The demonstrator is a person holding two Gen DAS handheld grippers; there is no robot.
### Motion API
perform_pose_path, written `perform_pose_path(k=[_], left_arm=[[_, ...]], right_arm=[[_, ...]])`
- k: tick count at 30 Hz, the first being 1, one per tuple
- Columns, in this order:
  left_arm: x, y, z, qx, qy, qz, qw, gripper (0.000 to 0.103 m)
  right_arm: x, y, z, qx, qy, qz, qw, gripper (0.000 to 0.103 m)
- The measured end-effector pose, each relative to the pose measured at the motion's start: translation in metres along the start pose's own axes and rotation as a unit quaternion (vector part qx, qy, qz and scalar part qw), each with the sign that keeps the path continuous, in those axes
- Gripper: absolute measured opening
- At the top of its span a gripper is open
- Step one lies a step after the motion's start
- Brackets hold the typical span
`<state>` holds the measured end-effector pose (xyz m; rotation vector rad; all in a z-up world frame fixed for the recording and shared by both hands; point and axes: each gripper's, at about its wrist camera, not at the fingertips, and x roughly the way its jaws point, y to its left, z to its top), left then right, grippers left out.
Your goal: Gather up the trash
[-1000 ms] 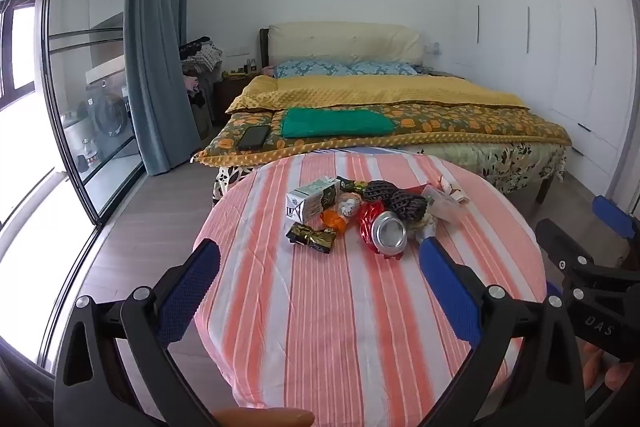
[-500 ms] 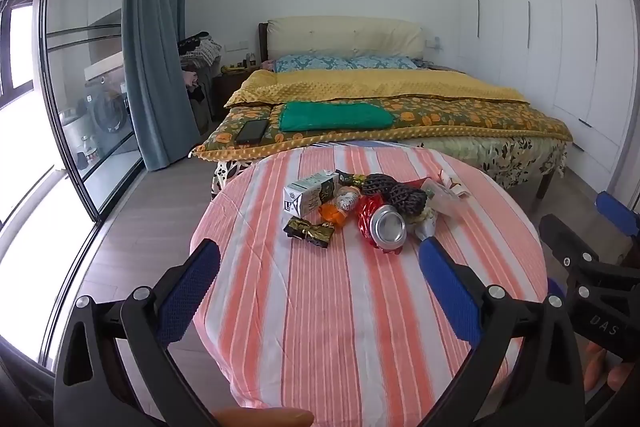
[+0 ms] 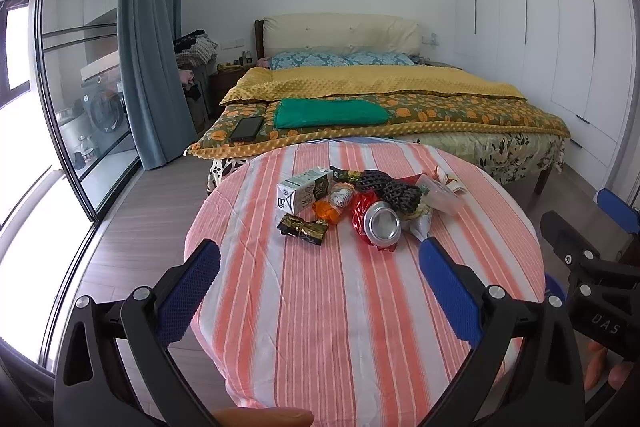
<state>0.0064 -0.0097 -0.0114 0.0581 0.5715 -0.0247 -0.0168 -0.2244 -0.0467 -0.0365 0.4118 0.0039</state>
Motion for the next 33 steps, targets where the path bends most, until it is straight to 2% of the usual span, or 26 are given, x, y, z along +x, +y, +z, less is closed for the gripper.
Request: perform_pose_path(k=[33], left_arm=[[0.0004, -0.0033, 0.0009, 0.000, 0.003, 0.000, 1.0000, 0.099]], right_arm=[[0.0001, -0.0017, -0.0011, 0.004, 0.004, -0.003, 1.000, 0.098]])
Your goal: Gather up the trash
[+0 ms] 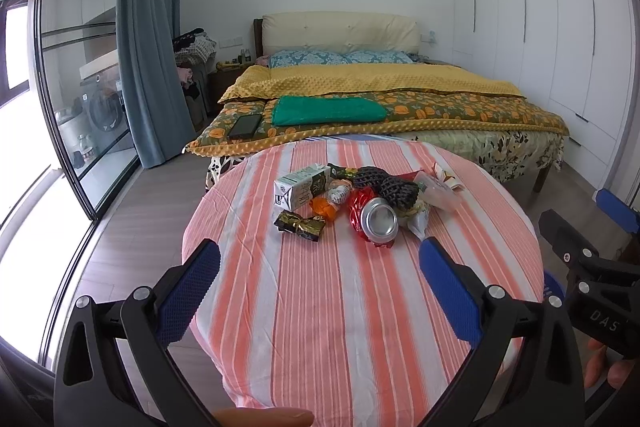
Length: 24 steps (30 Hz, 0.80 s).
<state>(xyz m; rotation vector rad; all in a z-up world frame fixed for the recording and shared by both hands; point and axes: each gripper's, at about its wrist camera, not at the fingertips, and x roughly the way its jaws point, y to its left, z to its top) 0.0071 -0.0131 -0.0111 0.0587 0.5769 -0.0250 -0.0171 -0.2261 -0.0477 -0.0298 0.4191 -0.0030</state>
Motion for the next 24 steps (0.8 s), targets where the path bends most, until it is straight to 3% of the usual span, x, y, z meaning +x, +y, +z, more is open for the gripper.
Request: perform_pose_path(k=[24], left_arm=[[0.0016, -0.0033, -0.0028, -0.002, 0.001, -0.003, 1.0000, 0.099]], right_arm=[[0.0005, -0.0004, 0.0005, 0.000, 0.001, 0.000, 1.000, 0.098]])
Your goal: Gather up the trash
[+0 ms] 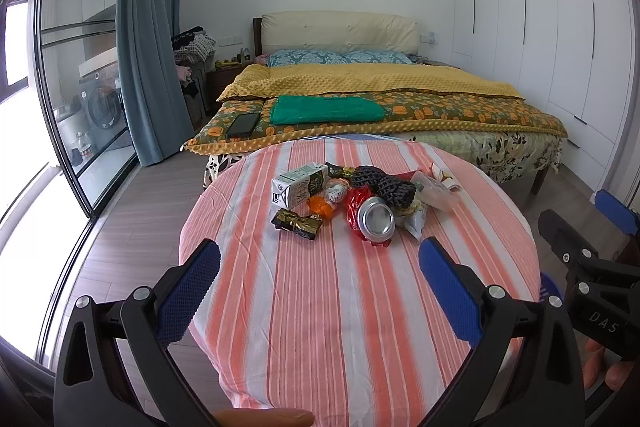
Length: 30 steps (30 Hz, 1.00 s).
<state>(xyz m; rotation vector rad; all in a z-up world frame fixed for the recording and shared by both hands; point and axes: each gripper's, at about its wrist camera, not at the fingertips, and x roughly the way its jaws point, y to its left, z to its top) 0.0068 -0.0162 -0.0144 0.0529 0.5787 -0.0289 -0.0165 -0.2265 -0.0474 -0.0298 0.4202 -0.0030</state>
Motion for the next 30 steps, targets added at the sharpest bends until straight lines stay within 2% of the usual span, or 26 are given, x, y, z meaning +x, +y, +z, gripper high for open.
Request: perform_pose_path(k=[30], left_arm=[[-0.0003, -0.0023, -0.0011, -0.001, 0.000, -0.001, 1.0000, 0.099]], right_arm=[[-0.0006, -0.0002, -0.0003, 0.001, -0.001, -0.001, 1.000, 0.098]])
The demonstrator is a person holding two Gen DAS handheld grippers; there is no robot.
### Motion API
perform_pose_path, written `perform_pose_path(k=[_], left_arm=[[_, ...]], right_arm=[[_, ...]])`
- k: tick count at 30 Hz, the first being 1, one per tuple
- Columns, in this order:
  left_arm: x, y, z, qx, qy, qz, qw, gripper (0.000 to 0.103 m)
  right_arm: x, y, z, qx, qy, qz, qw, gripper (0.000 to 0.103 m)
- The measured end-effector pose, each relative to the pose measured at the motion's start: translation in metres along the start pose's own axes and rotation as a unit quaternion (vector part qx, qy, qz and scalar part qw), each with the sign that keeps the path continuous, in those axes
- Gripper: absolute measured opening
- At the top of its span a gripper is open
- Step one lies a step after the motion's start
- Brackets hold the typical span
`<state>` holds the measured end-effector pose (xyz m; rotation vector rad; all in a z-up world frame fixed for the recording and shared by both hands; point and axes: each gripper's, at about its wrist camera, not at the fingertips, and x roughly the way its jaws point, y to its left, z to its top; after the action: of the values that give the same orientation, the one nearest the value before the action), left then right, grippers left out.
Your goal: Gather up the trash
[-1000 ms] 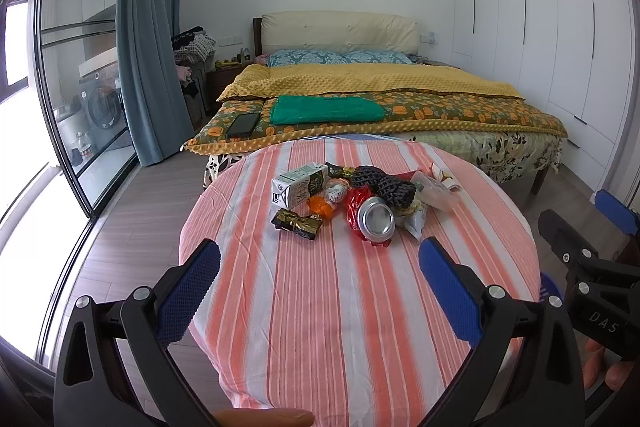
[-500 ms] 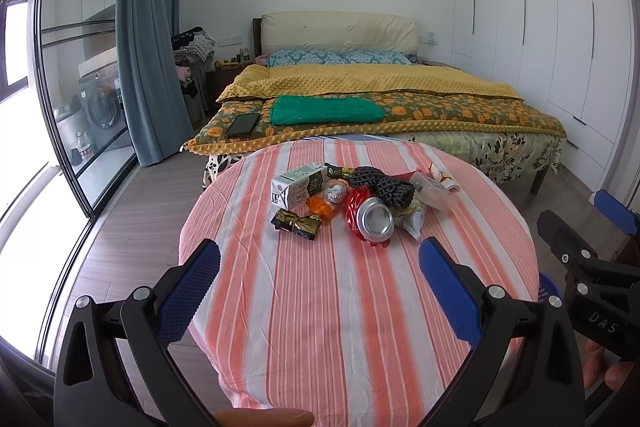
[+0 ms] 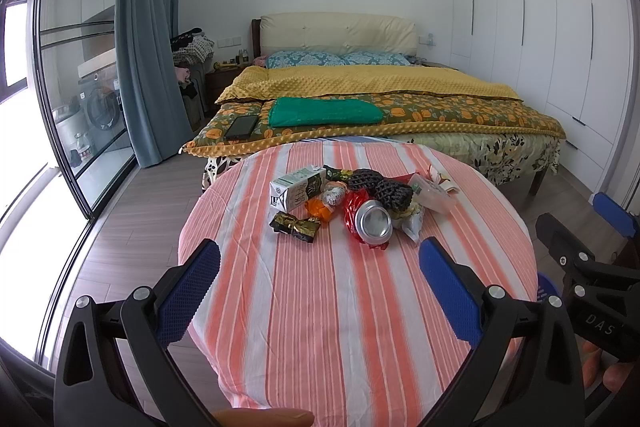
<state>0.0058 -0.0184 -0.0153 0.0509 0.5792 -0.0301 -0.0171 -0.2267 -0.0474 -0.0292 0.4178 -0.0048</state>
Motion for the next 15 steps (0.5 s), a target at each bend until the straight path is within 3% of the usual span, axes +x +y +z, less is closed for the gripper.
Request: perform_pose_path(k=[15], left_arm=[[0.0001, 0.0004, -0.0003, -0.001, 0.000, 0.000, 1.0000, 0.099]], right_arm=[[-0.0011, -0.0043, 0.0013, 0.003, 0.000, -0.002, 1.000, 0.098]])
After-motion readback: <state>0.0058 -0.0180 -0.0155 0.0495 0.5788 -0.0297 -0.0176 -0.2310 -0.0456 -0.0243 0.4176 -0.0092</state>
